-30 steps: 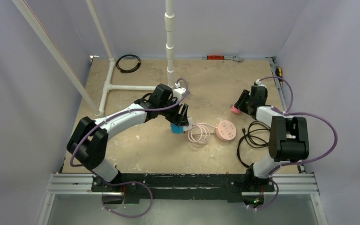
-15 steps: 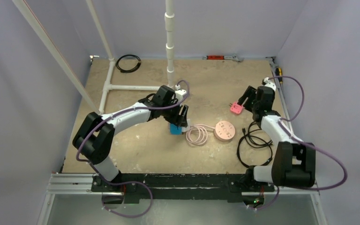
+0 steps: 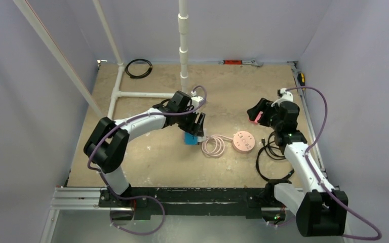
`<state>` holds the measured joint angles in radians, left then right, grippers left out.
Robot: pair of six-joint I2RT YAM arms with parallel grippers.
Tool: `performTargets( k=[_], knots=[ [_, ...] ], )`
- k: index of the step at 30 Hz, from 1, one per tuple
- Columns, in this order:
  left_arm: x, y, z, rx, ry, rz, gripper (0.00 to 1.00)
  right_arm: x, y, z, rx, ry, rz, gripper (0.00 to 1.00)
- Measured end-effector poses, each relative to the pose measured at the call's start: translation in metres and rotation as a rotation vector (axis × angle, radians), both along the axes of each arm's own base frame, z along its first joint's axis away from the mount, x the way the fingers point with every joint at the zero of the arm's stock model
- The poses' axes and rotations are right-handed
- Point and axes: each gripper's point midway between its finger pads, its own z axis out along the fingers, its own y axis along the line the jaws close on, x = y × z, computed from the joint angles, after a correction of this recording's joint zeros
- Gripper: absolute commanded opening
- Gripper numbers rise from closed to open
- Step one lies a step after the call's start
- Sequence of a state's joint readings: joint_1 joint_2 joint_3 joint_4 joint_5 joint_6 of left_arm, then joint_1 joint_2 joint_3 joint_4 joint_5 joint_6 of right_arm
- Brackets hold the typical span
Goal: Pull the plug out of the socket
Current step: Remove the plug from the socket.
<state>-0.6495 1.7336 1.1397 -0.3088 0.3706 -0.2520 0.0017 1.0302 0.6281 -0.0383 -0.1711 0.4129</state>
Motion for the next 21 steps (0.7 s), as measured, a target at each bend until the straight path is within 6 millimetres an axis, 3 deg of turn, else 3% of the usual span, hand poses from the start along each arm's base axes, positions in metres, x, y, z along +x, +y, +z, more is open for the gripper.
performTargets(
  k=[3,5,10,14,17,21],
  knots=[
    [0.001,0.002,0.003,0.005,-0.015,0.004,0.76,-0.009,0.016,0.014,0.000,-0.040,0.057,0.77],
    [0.003,0.003,0.016,-0.007,-0.051,0.009,0.83,-0.015,0.026,0.021,-0.003,-0.058,0.093,0.77],
    [0.007,0.006,0.077,-0.096,-0.206,0.029,0.89,-0.030,0.052,0.027,0.013,-0.064,0.193,0.79],
    [0.004,0.010,0.112,-0.158,-0.296,0.021,0.90,-0.040,0.073,0.026,0.021,-0.054,0.267,0.79],
    [-0.003,0.020,0.109,-0.193,-0.286,0.013,0.91,-0.050,0.089,0.020,0.026,-0.032,0.320,0.79],
    [-0.012,0.053,0.066,-0.195,-0.143,0.064,0.91,-0.069,0.109,-0.002,0.032,0.033,0.388,0.78]
  ],
)
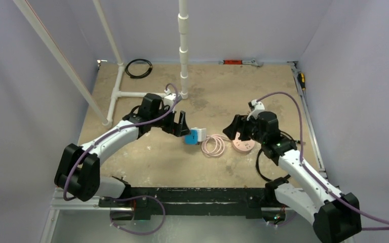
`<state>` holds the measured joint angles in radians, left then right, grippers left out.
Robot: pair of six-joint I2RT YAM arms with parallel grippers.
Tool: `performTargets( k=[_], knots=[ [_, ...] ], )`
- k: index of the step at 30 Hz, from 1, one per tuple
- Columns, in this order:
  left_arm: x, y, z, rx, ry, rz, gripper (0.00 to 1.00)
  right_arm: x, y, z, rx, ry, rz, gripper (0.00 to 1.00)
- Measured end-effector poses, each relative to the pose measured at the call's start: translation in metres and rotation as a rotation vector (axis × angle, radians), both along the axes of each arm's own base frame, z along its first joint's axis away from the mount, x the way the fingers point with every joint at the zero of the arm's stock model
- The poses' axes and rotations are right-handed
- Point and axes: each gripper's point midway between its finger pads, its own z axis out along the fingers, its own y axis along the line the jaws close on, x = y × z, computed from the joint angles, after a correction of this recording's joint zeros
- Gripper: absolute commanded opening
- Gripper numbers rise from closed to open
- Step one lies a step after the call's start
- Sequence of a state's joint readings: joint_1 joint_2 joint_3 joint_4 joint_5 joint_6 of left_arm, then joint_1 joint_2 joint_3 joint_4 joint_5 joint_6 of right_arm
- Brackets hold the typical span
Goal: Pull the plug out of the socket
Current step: Remove the plug from the socket.
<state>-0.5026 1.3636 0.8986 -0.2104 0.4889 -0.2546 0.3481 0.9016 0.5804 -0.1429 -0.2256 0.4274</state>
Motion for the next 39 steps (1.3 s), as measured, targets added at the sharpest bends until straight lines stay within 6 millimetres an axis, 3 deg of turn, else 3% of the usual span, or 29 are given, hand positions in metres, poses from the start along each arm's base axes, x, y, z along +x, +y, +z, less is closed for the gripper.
performTargets(
  k=[3,8,12,17,28,39],
  knots=[
    [-0.009,0.014,-0.025,-0.001,0.104,0.022,0.91,-0.012,0.011,-0.022,-0.013,0.065,0.038,0.78],
    [-0.018,0.009,-0.032,-0.042,0.176,-0.008,0.90,-0.027,0.028,-0.057,-0.038,0.172,0.090,0.78],
    [-0.017,0.010,-0.046,-0.044,0.237,0.000,0.88,-0.034,0.039,-0.073,-0.033,0.207,0.120,0.78],
    [-0.016,0.010,-0.053,-0.040,0.264,0.009,0.81,-0.032,0.046,-0.086,-0.030,0.234,0.124,0.78],
    [-0.014,0.010,-0.063,-0.026,0.281,0.016,0.79,-0.026,0.052,-0.107,-0.044,0.266,0.105,0.75],
    [-0.018,-0.001,-0.076,-0.029,0.326,-0.001,0.70,-0.020,0.052,-0.121,-0.065,0.283,0.066,0.52]
  ],
)
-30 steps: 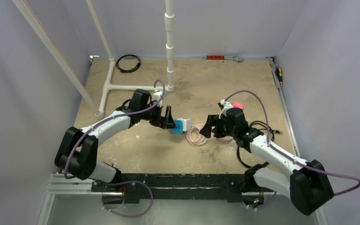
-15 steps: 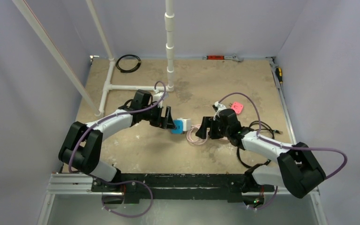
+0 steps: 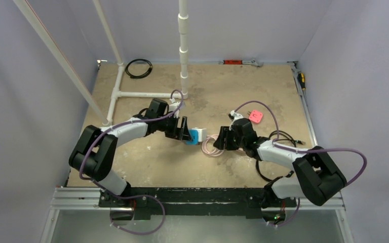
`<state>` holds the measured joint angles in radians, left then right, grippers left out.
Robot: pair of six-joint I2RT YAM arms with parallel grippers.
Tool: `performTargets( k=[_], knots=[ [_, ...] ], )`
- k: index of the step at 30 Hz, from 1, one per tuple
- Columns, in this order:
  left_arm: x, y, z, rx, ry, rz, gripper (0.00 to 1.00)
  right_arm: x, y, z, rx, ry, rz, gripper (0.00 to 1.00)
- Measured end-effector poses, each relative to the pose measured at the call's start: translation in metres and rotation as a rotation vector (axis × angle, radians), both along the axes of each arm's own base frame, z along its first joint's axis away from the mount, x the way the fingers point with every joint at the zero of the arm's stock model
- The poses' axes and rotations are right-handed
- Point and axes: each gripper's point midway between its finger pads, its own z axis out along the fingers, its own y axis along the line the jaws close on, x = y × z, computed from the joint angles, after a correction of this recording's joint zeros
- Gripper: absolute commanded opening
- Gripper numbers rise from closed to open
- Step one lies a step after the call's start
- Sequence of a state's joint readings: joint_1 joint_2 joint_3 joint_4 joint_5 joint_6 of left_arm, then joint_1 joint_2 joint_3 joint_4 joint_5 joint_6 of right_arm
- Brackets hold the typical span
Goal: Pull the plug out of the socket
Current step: Remove the plug from the socket.
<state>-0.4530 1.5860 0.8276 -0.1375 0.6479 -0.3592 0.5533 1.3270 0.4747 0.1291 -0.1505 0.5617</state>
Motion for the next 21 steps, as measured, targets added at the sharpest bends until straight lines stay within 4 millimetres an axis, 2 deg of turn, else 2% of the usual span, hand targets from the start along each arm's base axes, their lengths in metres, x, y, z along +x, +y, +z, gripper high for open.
performTargets(
  k=[7,12,21],
  knots=[
    [0.004,-0.007,0.006,-0.038,-0.011,0.002,0.64,0.001,-0.002,-0.005,-0.018,0.005,-0.015,0.47],
    [0.003,-0.016,0.007,-0.052,-0.004,-0.010,0.52,0.001,-0.002,-0.005,-0.021,0.004,-0.020,0.46],
    [-0.001,-0.032,0.017,-0.012,-0.039,-0.055,0.14,0.002,-0.003,-0.006,-0.032,-0.002,-0.035,0.47]
  ],
)
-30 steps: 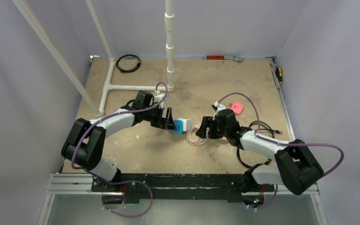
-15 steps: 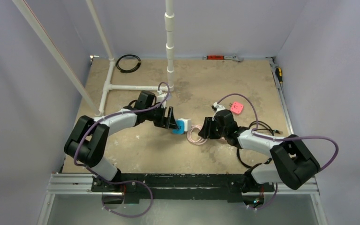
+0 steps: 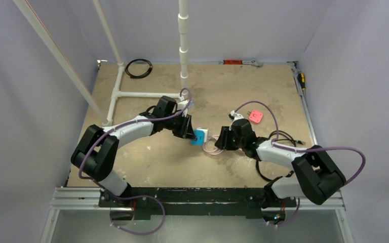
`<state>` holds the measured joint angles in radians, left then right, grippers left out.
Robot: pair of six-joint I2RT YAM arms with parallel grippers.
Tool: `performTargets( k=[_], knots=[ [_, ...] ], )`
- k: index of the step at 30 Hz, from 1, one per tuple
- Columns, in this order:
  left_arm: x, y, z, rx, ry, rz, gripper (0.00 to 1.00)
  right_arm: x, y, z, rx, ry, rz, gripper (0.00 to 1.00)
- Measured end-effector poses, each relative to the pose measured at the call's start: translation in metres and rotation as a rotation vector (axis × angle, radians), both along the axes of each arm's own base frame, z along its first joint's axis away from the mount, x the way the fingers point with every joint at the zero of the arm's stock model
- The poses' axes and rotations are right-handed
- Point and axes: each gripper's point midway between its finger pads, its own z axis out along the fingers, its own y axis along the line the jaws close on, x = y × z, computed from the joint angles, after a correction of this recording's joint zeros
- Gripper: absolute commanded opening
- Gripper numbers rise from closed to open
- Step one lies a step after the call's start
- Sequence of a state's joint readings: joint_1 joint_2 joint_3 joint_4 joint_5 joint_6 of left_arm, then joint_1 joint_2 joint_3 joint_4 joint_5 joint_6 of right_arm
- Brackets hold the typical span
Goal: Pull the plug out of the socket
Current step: Remove the plug from the socket.
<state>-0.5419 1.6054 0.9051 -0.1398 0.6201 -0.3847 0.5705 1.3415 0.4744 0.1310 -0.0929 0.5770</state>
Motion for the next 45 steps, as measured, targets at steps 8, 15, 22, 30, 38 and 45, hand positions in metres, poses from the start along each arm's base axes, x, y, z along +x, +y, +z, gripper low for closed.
performTargets(
  k=[8,15,22,30,38,45],
  knots=[
    [-0.004,-0.002,0.008,0.057,-0.040,-0.006,0.01,0.001,0.000,0.000,-0.012,-0.008,-0.013,0.43],
    [-0.002,0.003,0.011,0.112,-0.083,0.026,0.00,-0.001,0.000,-0.002,-0.060,-0.013,-0.036,0.38],
    [0.012,0.007,0.016,0.184,-0.160,0.064,0.00,0.003,0.008,-0.002,-0.128,-0.036,-0.060,0.37],
    [0.027,0.009,0.024,0.295,-0.267,0.115,0.00,0.006,0.017,0.001,-0.168,-0.058,-0.134,0.30],
    [0.030,0.005,0.029,0.394,-0.375,0.129,0.00,0.010,0.021,-0.001,-0.192,-0.061,-0.185,0.29],
    [0.029,-0.004,0.033,0.358,-0.395,0.095,0.47,0.011,0.019,-0.004,-0.213,-0.060,-0.193,0.22]
  ],
)
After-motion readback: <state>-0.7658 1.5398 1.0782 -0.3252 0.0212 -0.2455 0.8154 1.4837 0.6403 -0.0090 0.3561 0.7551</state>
